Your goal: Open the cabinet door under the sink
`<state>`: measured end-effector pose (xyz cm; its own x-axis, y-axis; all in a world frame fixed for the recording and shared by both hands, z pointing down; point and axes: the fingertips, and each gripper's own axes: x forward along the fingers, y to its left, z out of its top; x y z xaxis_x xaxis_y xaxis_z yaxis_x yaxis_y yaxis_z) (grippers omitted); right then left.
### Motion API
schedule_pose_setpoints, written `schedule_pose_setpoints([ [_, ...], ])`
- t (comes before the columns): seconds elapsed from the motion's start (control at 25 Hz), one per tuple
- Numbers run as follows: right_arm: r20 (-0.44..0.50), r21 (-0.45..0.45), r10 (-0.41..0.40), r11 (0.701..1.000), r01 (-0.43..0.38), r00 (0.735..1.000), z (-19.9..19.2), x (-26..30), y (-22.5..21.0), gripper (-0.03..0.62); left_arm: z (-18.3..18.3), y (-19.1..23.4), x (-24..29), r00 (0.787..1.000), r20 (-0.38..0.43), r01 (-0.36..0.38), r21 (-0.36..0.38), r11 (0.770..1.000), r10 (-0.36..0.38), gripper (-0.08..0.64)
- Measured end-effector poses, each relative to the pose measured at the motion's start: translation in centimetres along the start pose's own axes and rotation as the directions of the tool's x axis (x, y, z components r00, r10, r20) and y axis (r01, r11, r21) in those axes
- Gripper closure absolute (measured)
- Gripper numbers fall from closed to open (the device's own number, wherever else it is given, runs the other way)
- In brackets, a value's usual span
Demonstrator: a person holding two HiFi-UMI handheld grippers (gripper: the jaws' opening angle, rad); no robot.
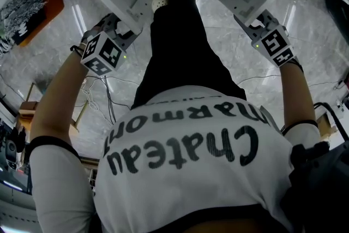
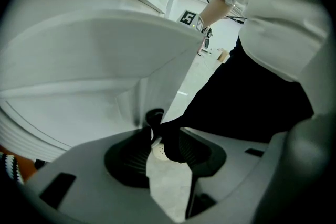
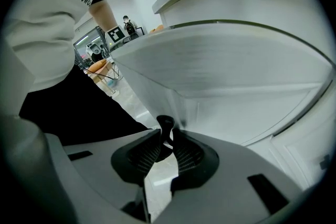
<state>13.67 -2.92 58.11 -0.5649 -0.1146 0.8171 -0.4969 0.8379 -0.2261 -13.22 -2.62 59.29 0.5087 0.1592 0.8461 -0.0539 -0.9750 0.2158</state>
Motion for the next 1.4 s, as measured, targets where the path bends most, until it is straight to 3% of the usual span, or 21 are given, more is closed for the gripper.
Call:
schedule_pose_setpoints([
  [0.8, -0.111, -0.084, 0.015, 0.996, -0.024, 0.994, -3.5, -1.7, 0.1, 0.528, -4.8, -0.4, -2.3, 0.993, -0.116, -0.033, 0.002, 0.999, 0.033, 0.410],
  [1.08, -0.187, -0.089, 0.036, 0.995, -0.054, 0.982, -4.8, -2.5, 0.3, 0.506, -7.9, -0.7, -4.0, 0.980, -0.200, 0.016, 0.042, 0.999, -0.007, 0.410],
  [1.4, -0.250, -0.073, 0.060, 0.994, -0.080, 0.966, -6.1, -3.4, -0.1, 0.502, -8.7, -0.5, -4.6, 0.971, -0.235, 0.054, 0.052, 0.997, -0.040, 0.410],
])
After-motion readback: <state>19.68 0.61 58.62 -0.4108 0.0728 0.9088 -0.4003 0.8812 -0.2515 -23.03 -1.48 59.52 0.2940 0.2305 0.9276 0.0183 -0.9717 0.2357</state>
